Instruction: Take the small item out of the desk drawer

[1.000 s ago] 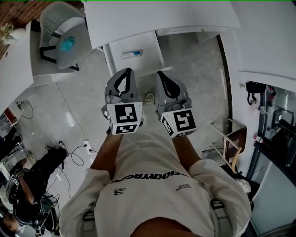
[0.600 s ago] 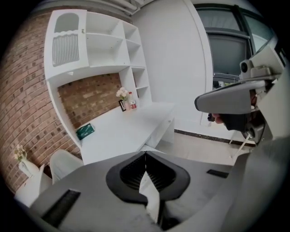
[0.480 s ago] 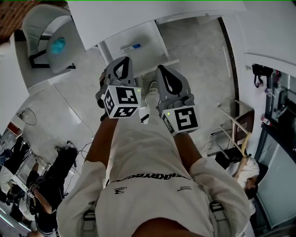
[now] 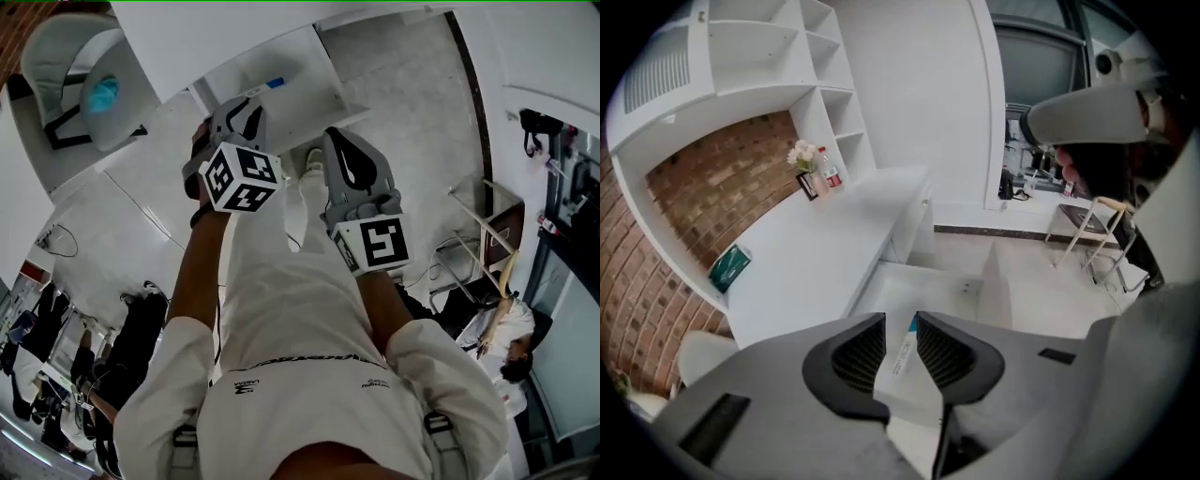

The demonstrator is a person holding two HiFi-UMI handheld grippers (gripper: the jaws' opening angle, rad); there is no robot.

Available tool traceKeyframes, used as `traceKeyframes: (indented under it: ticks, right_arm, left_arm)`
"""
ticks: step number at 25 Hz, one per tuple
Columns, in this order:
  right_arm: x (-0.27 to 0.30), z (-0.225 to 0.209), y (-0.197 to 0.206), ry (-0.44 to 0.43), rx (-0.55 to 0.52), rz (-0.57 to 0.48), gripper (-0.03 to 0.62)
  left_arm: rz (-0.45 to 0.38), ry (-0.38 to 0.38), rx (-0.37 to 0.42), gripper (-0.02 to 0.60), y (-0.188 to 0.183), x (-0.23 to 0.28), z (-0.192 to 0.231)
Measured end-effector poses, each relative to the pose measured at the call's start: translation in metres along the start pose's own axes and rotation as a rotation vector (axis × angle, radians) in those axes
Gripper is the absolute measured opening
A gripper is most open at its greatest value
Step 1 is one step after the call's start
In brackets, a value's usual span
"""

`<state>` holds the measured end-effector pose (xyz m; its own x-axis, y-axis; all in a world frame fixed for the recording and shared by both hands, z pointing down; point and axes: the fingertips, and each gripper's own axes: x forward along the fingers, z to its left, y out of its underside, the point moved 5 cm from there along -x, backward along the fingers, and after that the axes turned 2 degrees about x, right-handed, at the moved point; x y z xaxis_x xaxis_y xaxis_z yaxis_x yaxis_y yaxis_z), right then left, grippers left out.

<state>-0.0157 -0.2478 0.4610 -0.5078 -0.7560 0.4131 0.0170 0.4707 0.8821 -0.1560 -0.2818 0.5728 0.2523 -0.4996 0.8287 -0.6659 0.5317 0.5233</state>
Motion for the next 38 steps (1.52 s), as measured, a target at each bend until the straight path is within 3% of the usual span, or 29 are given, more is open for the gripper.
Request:
traceKeyframes:
  ticks: [3,12,38]
  right_arm:
    - [0.010,0.000,0.007,0.007,0.002,0.006,0.000]
    - [0.023,-0.006,0.024,0.034,-0.005,0.033,0.000]
    - [0.047,-0.024,0.064,0.067,0.051,0.112,0.000]
  left_arm:
    - [0.032,0.018,0.055,0.129,0.010,0.021,0.004]
    - [0.102,0.095,0.238,0.155,0.029,0.081,-0.004]
    - [0.298,0.275,0.381,0.153,0.087,0.201,-0.020]
